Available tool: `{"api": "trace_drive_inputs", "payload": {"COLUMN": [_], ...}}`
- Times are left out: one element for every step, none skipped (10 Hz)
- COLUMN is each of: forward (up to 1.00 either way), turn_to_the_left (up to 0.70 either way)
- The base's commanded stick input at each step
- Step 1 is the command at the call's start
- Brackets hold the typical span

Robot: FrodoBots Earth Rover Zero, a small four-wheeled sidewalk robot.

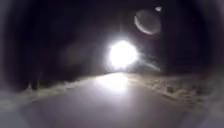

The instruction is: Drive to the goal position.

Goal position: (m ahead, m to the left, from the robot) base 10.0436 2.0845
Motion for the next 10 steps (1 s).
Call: {"api": "trace_drive_inputs", "payload": {"forward": [0.85, 0.85, 0.85, 0.85, 0.85, 0.85, 0.85, 0.85, 0.85, 0.85], "turn_to_the_left": [0.0, 0.0, 0.0, 0.0, 0.0, 0.0, 0.0, 0.0, 0.0, 0.0]}}
